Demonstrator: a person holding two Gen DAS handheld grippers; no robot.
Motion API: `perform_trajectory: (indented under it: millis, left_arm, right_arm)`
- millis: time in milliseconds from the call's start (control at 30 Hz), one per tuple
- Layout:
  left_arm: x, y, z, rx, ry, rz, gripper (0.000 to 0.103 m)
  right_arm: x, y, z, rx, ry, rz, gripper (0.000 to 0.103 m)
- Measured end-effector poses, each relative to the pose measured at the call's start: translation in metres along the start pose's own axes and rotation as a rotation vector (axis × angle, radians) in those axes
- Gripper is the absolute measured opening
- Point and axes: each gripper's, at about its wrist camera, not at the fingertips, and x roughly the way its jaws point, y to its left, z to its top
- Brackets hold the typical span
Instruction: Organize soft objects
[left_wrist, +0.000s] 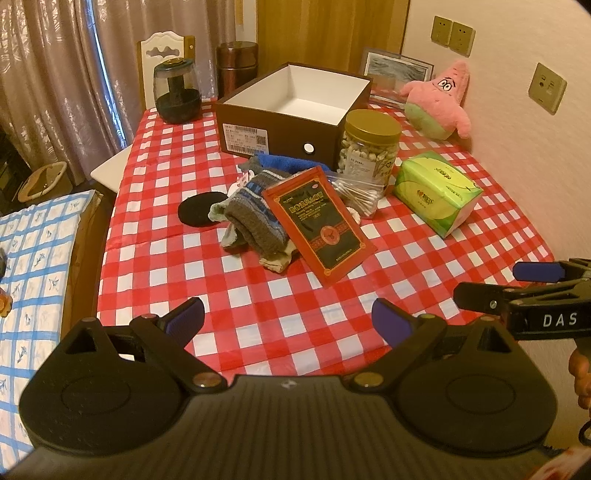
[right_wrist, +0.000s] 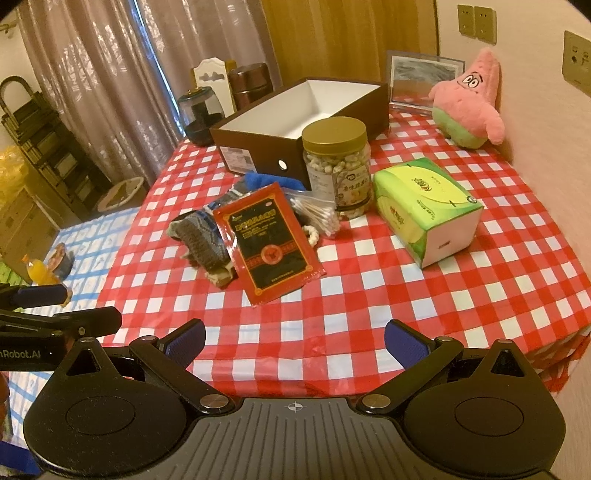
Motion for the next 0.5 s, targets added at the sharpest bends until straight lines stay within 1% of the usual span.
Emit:
perform_trajectory:
  millis: [233, 400, 500]
  left_arm:
    - [0.003, -0.009, -0.003, -0.017, -0.002, 0.023, 0.097]
    - [0.002, -0.01, -0.008, -0.045, -0.008, 0.067, 0.097]
    - [0.006, -0.01, -0.011, -0.07, 0.003, 0.096, 0.097]
  right_arm:
    - [0.001, -0.01, 0.002, -0.016, -0.008, 0.046, 0.103]
    - [0.005, -0.019, 0.003, -0.033, -0.018, 0.094, 0.102]
    - [0.011, -0.025, 0.002, -0.038, -0.018, 0.128, 0.102]
